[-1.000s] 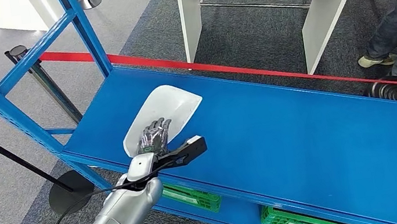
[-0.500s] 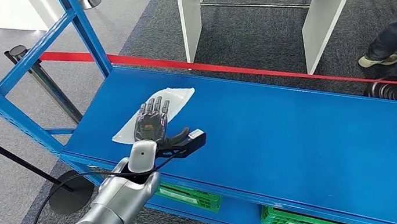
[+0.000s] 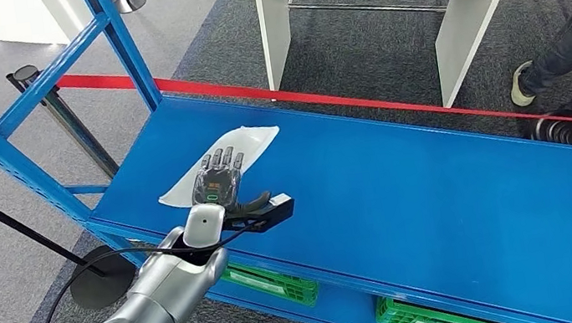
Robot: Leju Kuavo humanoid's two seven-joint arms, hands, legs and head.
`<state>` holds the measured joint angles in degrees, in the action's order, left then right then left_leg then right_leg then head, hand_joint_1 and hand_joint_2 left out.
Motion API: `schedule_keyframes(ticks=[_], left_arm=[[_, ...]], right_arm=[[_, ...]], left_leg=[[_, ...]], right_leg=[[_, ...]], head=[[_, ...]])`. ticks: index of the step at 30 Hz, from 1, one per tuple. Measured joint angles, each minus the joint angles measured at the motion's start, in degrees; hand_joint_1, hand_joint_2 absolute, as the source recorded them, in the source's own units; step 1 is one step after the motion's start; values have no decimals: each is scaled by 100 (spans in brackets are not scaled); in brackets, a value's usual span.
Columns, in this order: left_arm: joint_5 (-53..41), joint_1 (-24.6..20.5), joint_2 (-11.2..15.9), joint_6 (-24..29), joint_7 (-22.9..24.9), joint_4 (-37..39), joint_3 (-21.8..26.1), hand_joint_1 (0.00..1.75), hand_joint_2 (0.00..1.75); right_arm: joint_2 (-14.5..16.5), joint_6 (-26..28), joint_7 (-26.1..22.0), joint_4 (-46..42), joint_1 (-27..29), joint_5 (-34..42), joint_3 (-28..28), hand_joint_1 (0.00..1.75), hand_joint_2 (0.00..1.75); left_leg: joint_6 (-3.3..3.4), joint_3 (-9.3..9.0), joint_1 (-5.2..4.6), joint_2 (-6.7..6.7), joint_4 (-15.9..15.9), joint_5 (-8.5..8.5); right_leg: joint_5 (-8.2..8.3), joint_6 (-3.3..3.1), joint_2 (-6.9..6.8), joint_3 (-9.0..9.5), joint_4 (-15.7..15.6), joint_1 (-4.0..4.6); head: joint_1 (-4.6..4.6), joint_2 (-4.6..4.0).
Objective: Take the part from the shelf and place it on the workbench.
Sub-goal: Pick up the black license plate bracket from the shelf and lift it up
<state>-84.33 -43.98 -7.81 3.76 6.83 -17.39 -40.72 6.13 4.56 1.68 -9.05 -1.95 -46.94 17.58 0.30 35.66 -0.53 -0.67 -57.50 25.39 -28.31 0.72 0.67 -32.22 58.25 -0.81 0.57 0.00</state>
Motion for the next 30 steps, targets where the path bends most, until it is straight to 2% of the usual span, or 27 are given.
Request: schedule_keyframes(ticks=[18,30], left_arm=[[0,173,160,-275,88,7,-13,0,0],[-224,219,258,-242,486,23,-110,0,0]], right_arm=[[2,25,6,0,-1,-32,8,0,0],[23,22,-4,0,-1,-99,64,0,0]], left_leg=[[0,0,0,0,0,0],[0,0,0,0,0,0]], right_leg=[[0,0,0,0,0,0],[0,0,0,0,0,0]], head=[[0,0],[0,0]])
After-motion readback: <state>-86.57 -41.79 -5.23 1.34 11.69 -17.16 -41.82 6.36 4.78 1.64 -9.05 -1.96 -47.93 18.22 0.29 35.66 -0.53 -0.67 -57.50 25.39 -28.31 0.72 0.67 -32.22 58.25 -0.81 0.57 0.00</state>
